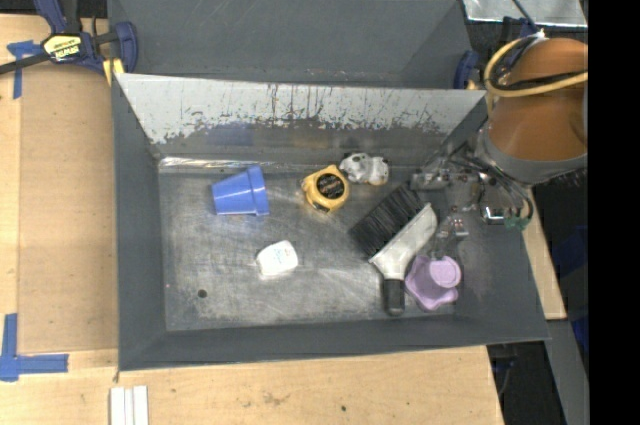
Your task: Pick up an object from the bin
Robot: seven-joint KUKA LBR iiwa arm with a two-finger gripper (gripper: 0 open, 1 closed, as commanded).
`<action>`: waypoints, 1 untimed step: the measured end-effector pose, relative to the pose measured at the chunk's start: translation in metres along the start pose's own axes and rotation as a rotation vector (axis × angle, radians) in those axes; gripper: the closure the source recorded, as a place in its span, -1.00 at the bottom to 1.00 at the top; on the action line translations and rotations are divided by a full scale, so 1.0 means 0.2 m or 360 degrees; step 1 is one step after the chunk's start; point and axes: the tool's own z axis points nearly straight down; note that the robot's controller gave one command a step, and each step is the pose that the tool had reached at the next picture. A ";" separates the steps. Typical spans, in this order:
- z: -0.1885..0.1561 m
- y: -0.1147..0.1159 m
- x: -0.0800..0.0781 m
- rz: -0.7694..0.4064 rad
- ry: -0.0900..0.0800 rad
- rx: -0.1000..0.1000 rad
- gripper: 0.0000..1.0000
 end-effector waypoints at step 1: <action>-0.02 0.00 -0.01 -0.0004 -0.0012 0.0002 -1.00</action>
Offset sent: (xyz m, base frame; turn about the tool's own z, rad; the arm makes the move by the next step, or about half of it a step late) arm 0.0065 0.0175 -0.0538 -0.0354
